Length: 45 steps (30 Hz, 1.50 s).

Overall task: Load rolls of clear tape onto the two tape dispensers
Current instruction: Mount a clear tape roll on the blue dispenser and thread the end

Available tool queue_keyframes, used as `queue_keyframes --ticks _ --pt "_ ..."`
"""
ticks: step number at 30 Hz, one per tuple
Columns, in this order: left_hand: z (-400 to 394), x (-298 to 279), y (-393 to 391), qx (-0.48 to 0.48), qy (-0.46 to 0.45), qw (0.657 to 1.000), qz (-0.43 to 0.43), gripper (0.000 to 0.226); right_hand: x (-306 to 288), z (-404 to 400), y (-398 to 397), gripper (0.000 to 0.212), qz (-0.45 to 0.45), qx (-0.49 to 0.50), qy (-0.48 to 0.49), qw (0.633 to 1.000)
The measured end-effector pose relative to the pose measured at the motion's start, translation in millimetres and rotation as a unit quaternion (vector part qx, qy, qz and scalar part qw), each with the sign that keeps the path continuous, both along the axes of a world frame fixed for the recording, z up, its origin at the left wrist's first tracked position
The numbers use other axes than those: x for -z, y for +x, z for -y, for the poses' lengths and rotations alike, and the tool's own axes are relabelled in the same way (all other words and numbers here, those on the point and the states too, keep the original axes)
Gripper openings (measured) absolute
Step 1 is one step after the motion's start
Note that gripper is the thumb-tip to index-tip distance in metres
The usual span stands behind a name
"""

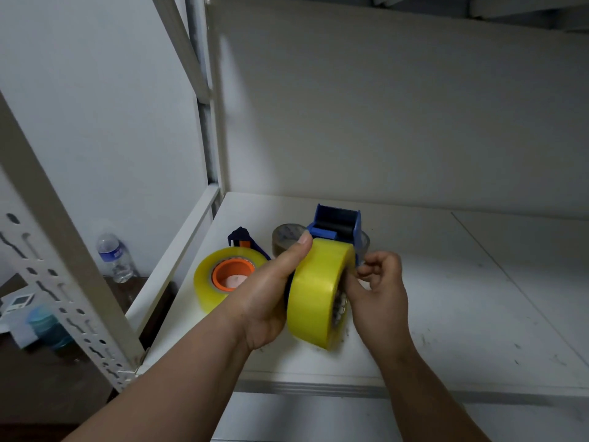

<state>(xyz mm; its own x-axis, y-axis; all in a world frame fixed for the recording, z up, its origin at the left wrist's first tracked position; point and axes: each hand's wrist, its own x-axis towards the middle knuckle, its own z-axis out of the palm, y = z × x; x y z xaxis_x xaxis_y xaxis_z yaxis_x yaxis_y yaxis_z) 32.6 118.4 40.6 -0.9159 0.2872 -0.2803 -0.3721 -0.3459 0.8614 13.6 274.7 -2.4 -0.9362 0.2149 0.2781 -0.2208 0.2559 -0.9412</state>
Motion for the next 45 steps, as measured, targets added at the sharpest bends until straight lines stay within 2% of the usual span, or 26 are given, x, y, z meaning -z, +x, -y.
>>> queue_keyframes --ticks 2,6,9,12,14,17,20,22,25,28,32,34,39,43,45 --pt "0 0 2 0.019 0.016 1.0 0.005 0.066 1 3 0 0.026 0.011 0.006 0.026 1.0" --pt "1 1 3 0.027 0.06 0.997 0.028 0.055 -2 3 2 0.016 0.036 -0.024 0.026 0.999" --pt "0 -1 1 0.013 0.074 0.996 0.043 0.062 -9 4 5 0.026 0.074 -0.084 0.021 0.993" --pt "1 -5 -2 -0.01 0.103 0.993 0.056 0.058 -14 4 9 0.019 0.074 -0.098 0.022 0.992" --pt "3 -7 -4 -0.018 0.141 0.988 0.062 0.054 -14 2 12 0.022 0.067 -0.104 0.002 0.992" --pt "7 -11 -9 -0.032 0.181 0.981 0.067 0.054 -12 -3 17 0.024 0.09 -0.188 -0.025 0.978" --pt "12 -13 -16 -0.05 0.193 0.977 0.08 0.056 -7 -12 18 0.054 0.114 -0.279 0.016 0.953" --pt "14 -12 -18 -0.053 0.199 0.974 0.09 0.062 -9 -12 19 0.059 0.121 -0.305 0.075 0.942" --pt "15 -4 -20 -0.05 0.209 0.972 0.095 0.077 -10 -10 19 0.045 0.068 -0.274 0.177 0.943" --pt "13 2 -19 -0.056 0.187 0.978 0.076 0.088 -9 -9 18 0.032 0.051 -0.266 0.174 0.947" --pt "5 4 -16 -0.071 0.112 0.991 0.025 0.09 -15 -5 20 0.023 0.061 -0.266 0.148 0.95" --pt "1 4 -14 -0.075 0.074 0.994 0.01 0.086 -16 -1 20 0.035 0.067 -0.244 0.119 0.96" --pt "-3 5 -10 -0.085 0.022 0.996 -0.026 0.073 -14 15 19 0.05 0.035 -0.115 0.09 0.989" --pt "-5 7 -7 -0.059 0.008 0.997 -0.044 0.071 -23 18 15 0.065 0.03 -0.09 0.087 0.992" --pt "-6 7 -7 -0.059 0.025 0.997 -0.047 0.074 -27 14 13 0.078 0.044 -0.126 0.048 0.99"
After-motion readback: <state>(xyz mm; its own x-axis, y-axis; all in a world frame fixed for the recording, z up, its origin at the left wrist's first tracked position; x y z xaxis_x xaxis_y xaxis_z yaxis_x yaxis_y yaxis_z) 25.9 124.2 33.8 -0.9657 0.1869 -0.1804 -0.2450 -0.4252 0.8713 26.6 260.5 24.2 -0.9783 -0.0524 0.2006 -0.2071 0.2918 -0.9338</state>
